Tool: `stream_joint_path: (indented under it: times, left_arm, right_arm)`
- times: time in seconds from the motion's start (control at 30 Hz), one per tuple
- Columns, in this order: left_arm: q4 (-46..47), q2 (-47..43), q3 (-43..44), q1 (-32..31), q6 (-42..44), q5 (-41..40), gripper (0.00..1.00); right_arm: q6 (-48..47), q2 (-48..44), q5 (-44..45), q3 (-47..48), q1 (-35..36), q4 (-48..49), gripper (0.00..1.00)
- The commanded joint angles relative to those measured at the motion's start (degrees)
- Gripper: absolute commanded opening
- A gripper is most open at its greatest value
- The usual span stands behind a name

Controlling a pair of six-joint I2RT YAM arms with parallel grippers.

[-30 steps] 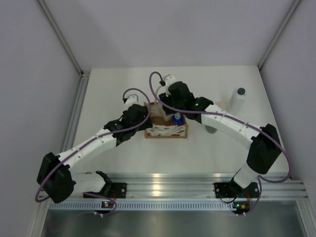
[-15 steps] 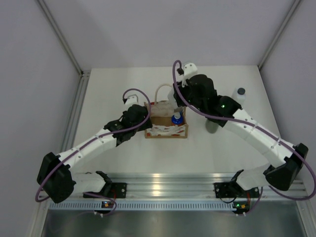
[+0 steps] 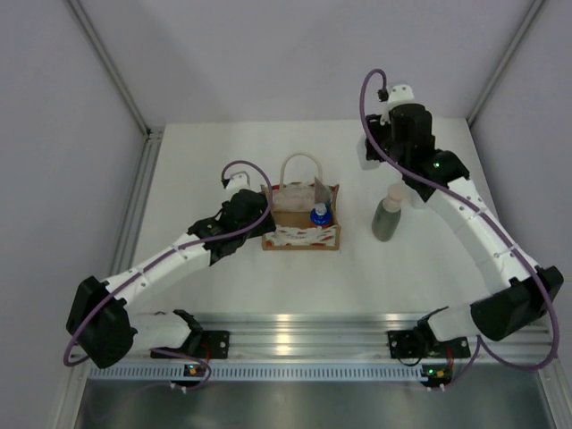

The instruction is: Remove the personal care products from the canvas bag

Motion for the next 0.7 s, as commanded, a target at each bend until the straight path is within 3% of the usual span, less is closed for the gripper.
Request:
stream_joint_path:
  times: [0.0,0.27,0.43,0.67]
  left_arm:
    - [0.6,-2.2,-0.1,0.1,-0.3,-0.4,0.66]
    - [0.6,-3.0,-0.3,0.0,-0.3,0.4,0.66]
    - [0.6,-3.4,-0.4,0.1,0.0,0.4,0.66]
    - [0.6,-4.1,-0.5,0.1,0.2,0.6,0.67]
  right_arm:
    - [-1.3,2.6,-4.1,1.7,-2.3,10.8,0.0]
    - [-2.3,12.4,-10.2,1.4,-7.4,15.8,0.0]
    - [-3.3,17.1,-11.9,-2.4,-8.0,21.8,0.0]
    - [-5.8,23.6,-14.3,-2.8,-8.5,22.0,0.0]
